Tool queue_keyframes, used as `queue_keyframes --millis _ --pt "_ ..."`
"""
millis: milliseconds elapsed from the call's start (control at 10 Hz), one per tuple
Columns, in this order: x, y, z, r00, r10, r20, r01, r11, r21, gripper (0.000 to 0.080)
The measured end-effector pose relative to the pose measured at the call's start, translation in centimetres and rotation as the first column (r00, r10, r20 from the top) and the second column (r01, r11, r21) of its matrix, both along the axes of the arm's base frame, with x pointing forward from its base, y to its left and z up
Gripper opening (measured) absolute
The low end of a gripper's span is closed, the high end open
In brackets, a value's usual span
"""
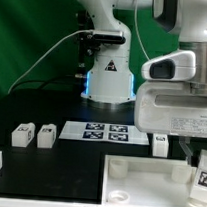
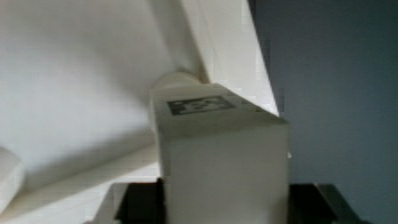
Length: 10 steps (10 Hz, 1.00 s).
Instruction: Assemble one leg
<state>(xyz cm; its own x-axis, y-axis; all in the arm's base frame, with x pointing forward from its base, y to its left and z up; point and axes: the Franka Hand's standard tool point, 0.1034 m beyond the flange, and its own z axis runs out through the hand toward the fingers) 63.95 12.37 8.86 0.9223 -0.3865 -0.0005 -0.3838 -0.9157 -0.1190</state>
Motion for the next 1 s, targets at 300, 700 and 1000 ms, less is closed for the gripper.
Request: queue_keyframes --millis 300,700,1000 --pt "0.2 -1.3 -0.3 0.878 -0.477 -0.045 0.479 0.874 0.079 0.0307" --pt "-0.6 -2.0 -0.5 0.487 -0.862 -0.142 0.872 0.470 0.137 0.0307" --pt "-0.7 -1.8 -0.5 0.563 -0.818 -0.122 0.825 0.547 0.142 0.0310"
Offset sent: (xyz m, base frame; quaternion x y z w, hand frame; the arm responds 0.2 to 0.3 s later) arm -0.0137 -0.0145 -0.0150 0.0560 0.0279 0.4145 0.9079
